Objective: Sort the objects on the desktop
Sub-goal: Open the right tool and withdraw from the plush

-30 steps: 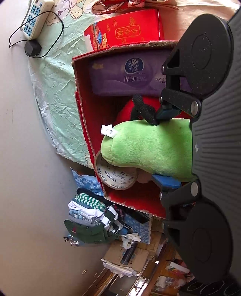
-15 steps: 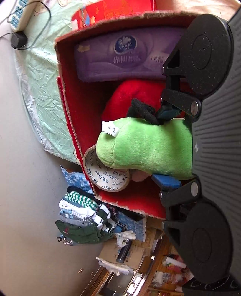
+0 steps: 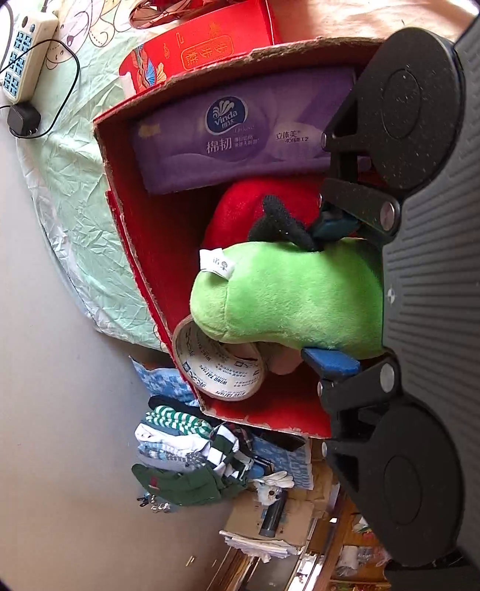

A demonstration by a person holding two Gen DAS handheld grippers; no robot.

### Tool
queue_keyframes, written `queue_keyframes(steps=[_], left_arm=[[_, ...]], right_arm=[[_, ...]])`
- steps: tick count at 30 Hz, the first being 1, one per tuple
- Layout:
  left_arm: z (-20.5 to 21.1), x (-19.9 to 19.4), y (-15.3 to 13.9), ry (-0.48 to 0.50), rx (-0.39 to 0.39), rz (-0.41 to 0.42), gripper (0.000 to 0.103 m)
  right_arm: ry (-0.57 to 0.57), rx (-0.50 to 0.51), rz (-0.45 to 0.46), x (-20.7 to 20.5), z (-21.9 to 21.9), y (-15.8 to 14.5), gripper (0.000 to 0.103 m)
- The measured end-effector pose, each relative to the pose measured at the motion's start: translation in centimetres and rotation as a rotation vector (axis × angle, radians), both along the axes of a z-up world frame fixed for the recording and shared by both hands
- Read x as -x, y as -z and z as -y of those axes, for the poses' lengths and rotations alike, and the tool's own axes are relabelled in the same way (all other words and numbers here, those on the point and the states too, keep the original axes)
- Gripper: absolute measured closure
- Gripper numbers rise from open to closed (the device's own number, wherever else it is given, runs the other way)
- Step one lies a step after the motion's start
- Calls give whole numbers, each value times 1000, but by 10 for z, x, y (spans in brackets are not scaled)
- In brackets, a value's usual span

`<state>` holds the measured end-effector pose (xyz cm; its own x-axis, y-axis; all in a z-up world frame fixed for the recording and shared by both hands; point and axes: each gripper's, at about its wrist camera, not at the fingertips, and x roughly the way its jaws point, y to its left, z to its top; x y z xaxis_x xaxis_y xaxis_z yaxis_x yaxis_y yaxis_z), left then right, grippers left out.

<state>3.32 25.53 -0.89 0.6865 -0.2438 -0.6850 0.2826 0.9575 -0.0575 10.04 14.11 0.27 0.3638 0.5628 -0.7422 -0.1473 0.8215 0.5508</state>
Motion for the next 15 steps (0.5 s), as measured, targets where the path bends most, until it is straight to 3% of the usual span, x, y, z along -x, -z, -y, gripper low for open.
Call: queue_keyframes(steps=[8,15], left_arm=[[-5,11,-6,-5,34,-1,15],[-15,21,-21,-50,71,14,15]], right_arm=[[-101,14,24,-5,-2,-1,33],[-50,-5,123,8,13,-19,32]])
